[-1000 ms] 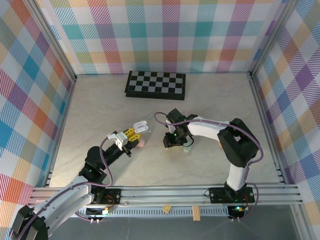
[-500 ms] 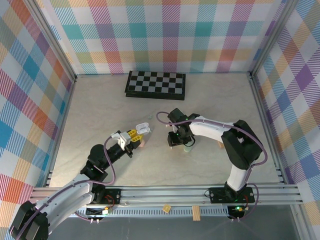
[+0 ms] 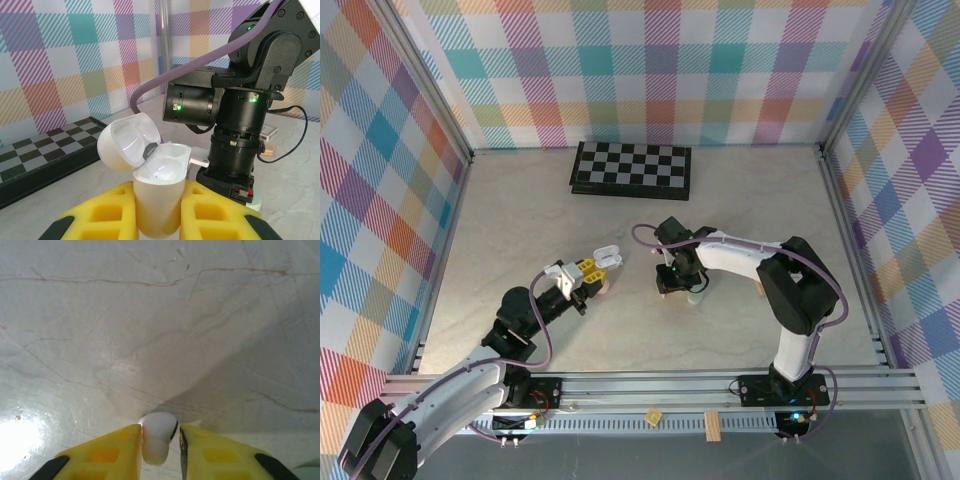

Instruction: Insert wireless bluetooth earbuds into charging case

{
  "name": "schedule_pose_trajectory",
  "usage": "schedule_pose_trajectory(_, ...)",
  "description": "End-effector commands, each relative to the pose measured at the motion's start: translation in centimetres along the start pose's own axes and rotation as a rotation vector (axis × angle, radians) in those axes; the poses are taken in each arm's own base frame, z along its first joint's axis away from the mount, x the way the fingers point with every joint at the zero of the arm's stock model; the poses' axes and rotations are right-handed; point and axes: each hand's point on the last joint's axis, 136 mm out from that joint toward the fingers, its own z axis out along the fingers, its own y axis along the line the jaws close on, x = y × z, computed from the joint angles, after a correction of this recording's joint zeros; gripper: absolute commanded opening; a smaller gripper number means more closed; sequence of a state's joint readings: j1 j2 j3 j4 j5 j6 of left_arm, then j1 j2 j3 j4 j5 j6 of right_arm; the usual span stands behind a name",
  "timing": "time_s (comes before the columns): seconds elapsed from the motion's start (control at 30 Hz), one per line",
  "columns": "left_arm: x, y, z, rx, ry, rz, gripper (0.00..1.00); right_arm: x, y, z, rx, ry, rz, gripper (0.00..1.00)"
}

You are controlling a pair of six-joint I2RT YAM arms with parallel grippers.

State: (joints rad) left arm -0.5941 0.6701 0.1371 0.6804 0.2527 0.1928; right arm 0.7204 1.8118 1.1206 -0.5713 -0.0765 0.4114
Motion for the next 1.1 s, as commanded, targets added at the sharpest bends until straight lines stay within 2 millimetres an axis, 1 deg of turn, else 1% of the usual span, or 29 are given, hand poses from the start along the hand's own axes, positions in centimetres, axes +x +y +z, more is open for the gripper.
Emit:
schedule_pose_trajectory(0.0,-2.5,-0.1,0.1,0.013,-0.065,0.034,0.0,-0.6,-0.3,-0.7,0.04,-0.015,0.012,0.22)
schedule_pose_trajectory(0.13,-2.5,-0.1,0.0,0.013,-0.063,0.039,0.0,-1.2,-1.3,-1.6,0.105,-0.038,-0.037,0.21)
schedule_pose_trajectory(0.3,-2.5,0.1,-0.1,0.001,-0.061,0.044,0.0,-1.8,-3.1,-2.8,0.225,-0.039,-0.085,0.2)
schedule_pose_trajectory(0.57,-2.5,0.5,-0.4,-0.029,-0.053,0.052,0.0,-2.1,-6.4,-3.4,0.453,0.027,-0.161,0.2)
schedule_pose_trajectory(0.73,-2.5,0.6,-0.5,-0.033,-0.045,0.068,0.0,-2.3,-7.7,-3.7,0.565,0.056,-0.2,0.2)
schedule_pose_trajectory(0.87,-2.5,0.6,-0.6,-0.035,-0.036,0.074,0.0,-2.2,-7.6,-3.2,0.602,0.079,-0.232,0.2)
schedule_pose_trajectory(0.97,-2.5,0.6,-0.7,-0.036,-0.031,0.075,0.0,-2.1,-6.7,-2.7,0.6,0.089,-0.256,0.21)
schedule_pose_trajectory(1.07,-2.5,0.6,-0.7,-0.038,-0.026,0.078,0.0,-2.1,-5.5,-2.3,0.557,0.086,-0.257,0.25)
